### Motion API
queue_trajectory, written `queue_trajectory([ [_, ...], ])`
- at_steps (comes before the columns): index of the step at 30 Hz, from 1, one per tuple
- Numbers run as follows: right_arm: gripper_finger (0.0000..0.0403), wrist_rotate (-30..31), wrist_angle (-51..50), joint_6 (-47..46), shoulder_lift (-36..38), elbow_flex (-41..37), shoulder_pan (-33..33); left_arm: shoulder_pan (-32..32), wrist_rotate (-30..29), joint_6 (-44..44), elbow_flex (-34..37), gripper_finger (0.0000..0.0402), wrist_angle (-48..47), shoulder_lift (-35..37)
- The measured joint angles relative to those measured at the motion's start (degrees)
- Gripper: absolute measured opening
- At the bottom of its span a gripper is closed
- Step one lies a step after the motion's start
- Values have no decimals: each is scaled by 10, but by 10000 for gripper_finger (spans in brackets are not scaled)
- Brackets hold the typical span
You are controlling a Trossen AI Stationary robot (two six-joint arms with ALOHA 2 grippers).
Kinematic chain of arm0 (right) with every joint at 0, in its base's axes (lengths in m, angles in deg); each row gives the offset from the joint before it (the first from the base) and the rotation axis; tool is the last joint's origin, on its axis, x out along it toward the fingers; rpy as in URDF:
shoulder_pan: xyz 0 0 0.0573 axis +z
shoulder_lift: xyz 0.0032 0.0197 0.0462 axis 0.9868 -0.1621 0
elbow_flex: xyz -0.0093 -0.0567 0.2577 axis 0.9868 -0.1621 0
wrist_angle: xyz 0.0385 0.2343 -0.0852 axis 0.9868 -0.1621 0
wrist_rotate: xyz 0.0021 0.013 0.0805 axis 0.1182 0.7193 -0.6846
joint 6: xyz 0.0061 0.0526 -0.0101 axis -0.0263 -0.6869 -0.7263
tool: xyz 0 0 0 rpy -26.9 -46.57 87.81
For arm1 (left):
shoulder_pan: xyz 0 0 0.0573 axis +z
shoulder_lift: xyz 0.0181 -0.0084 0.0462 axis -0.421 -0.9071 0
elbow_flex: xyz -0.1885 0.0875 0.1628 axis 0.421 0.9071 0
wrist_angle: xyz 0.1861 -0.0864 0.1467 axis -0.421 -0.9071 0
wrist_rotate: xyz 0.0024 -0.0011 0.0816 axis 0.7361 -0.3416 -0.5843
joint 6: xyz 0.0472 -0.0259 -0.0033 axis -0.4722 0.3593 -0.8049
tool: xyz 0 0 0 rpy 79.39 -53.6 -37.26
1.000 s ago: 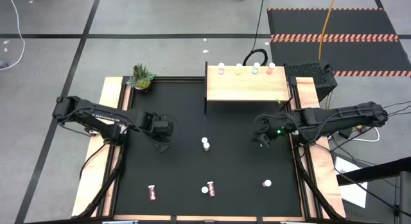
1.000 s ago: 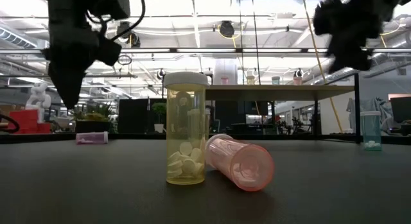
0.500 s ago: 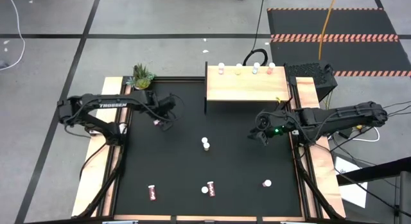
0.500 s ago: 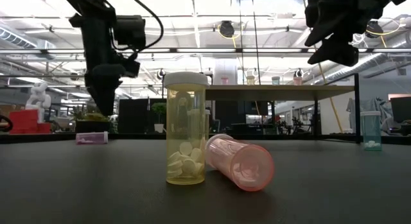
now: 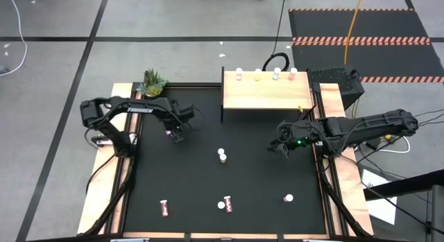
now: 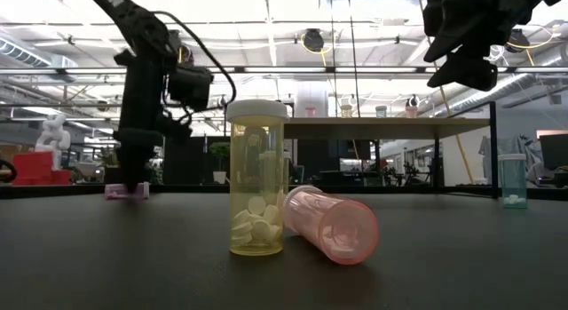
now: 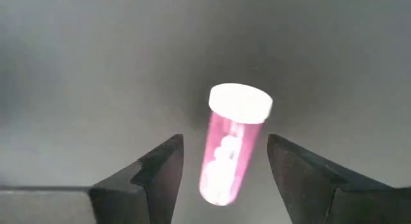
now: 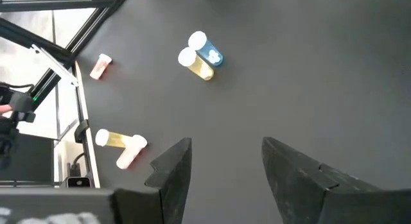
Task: Pick and place medicine bottles onto shelf by color
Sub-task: Put the top left violet pill bottle on the shelf aligned with the other violet pill bottle
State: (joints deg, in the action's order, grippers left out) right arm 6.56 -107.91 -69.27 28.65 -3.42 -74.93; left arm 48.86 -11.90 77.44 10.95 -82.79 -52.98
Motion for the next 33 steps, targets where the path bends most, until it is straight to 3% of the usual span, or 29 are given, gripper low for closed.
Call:
queue_trajectory([
  [5, 183, 18, 0, -14, 0, 0, 0, 17, 11, -8, -1, 205, 2, -25],
  [11, 183, 46, 26, -23, 0, 0, 0, 25, 35, -18, -2, 125, 8, -31],
  [16, 183, 47, 119, 16, -10, 0, 0, 24, 48, -9, 0, 77, 6, -21],
  [21, 183, 56, 229, 72, -63, 0, 0, 10, 78, 42, 1, 84, 6, 9],
  [25, 183, 19, 352, 105, -134, 0, -1, -20, 103, 73, 1, 100, 8, 57],
  [30, 183, 12, 565, 150, -232, 2, 3, -90, 139, 74, 1, 96, 42, 141],
  [33, 183, 10, 629, 182, -285, 32, 7, -148, 172, 71, 1, 97, 115, 193],
])
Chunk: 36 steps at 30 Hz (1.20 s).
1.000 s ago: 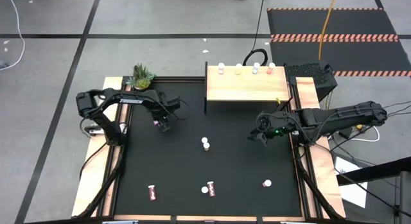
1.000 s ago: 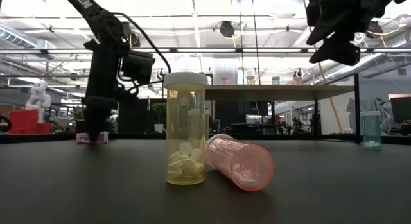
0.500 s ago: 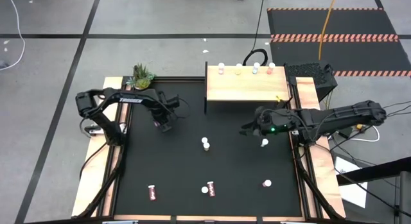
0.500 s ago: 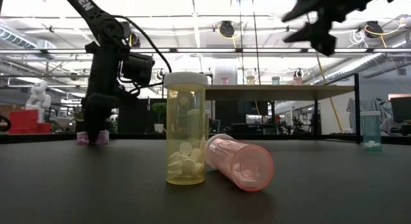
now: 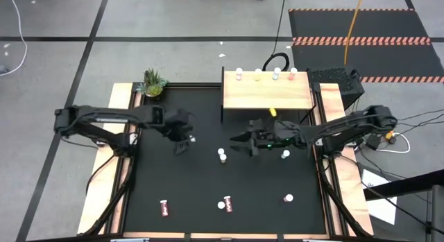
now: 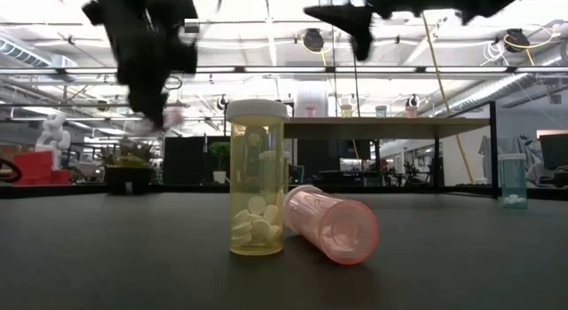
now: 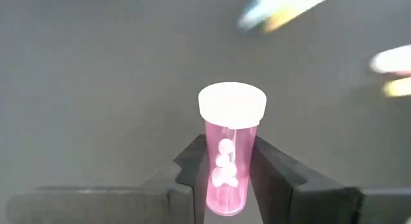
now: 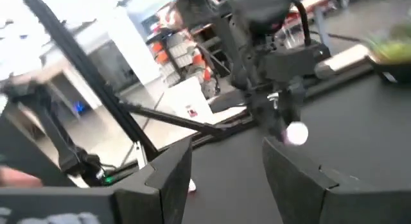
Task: Pick and place medicine bottles onto shelf by color
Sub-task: Put the top left violet pill bottle on the shelf aligned with the other violet pill bottle
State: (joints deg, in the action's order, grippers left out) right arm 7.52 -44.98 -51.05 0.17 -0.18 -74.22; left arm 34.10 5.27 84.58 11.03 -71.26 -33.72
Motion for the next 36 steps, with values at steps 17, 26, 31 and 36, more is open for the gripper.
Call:
queue_trajectory([
  [17, 284, -52, -204, 238, -106, 233, -7, -174, -95, -50, -1, 104, 347, 44],
  [26, 268, -132, -200, 236, -114, 232, -35, -175, -97, -87, -1, 104, 420, 0],
  [31, 257, -160, -220, 224, -117, 231, -38, -174, -97, -89, -1, 104, 459, -29],
  [36, 240, -163, -242, 221, -117, 231, -38, -171, -102, -96, -1, 104, 469, -35],
])
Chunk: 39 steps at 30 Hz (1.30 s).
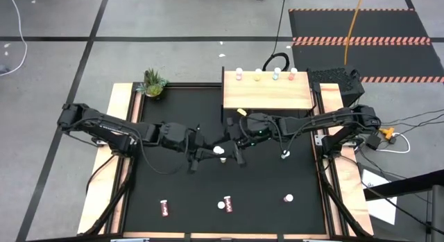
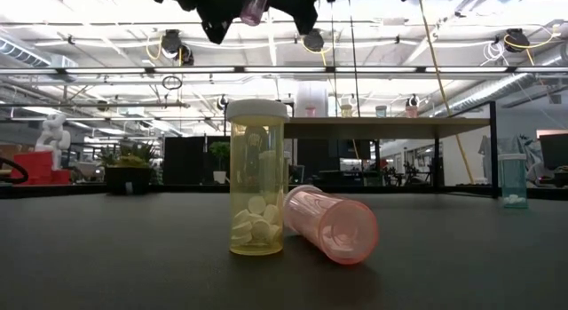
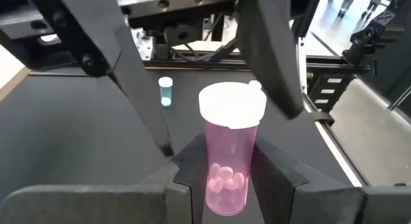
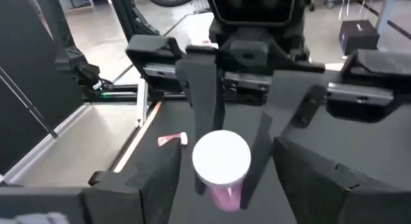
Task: Pick and place medicine bottles onto shelf by color
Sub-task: Put the top left violet pill bottle on the shelf aligned with the other violet pill bottle
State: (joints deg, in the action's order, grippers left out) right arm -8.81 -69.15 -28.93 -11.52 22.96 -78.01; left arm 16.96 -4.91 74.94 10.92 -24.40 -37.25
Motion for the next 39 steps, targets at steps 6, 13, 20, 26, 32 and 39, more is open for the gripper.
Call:
queue_trajectory([
  [6, 200, 0, 4, 2, 1, 0, -1, 9, 0, 1, 0, 104, 0, 0],
  [13, 134, 1, 1, 0, 0, 0, -4, 9, 0, 1, 0, 104, 0, 0],
  [20, 102, 1, -4, -9, 1, 0, -14, 8, -49, 21, 0, 105, 3, 0],
  [26, 116, -1, -19, -10, 10, 0, -43, 9, -101, 34, 0, 167, 15, 0],
  [32, 111, 0, -81, 29, 59, -1, -103, 15, -160, 73, 0, 274, -33, 1],
  [39, 114, 3, -104, 83, 114, 0, -240, 36, -161, 121, 0, 348, -81, 3],
])
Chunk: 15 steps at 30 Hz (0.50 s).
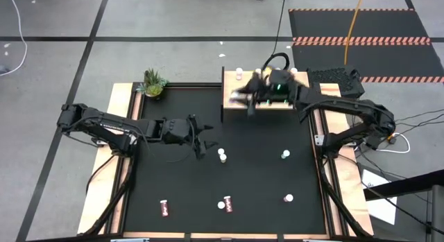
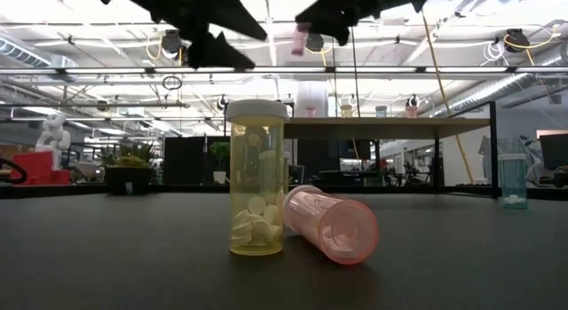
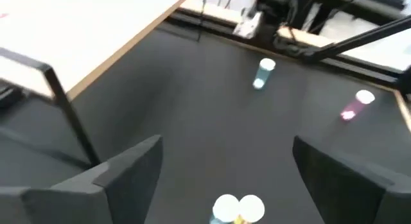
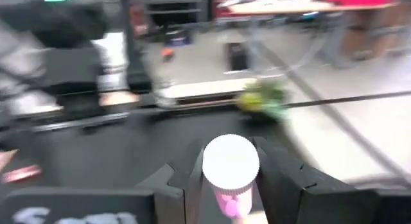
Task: Pick and place medicine bottles onto shelf by color
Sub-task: Put the top left violet pill bottle on the shelf aligned with the other violet pill bottle
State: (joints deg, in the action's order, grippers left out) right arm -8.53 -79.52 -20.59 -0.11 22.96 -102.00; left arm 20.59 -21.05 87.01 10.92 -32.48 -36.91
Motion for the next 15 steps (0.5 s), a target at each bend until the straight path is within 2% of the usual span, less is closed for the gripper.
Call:
queue_trajectory([
  [4, 115, -23, 3, 42, -9, 0, -94, 11, 1, 19, 0, 357, -18, 0],
  [7, 115, -46, 14, 37, -38, 0, -138, 18, 1, 22, 0, 358, -27, 0],
  [15, 116, -45, 10, 39, -105, 0, -145, 21, 1, 39, 0, 358, -56, 0],
])
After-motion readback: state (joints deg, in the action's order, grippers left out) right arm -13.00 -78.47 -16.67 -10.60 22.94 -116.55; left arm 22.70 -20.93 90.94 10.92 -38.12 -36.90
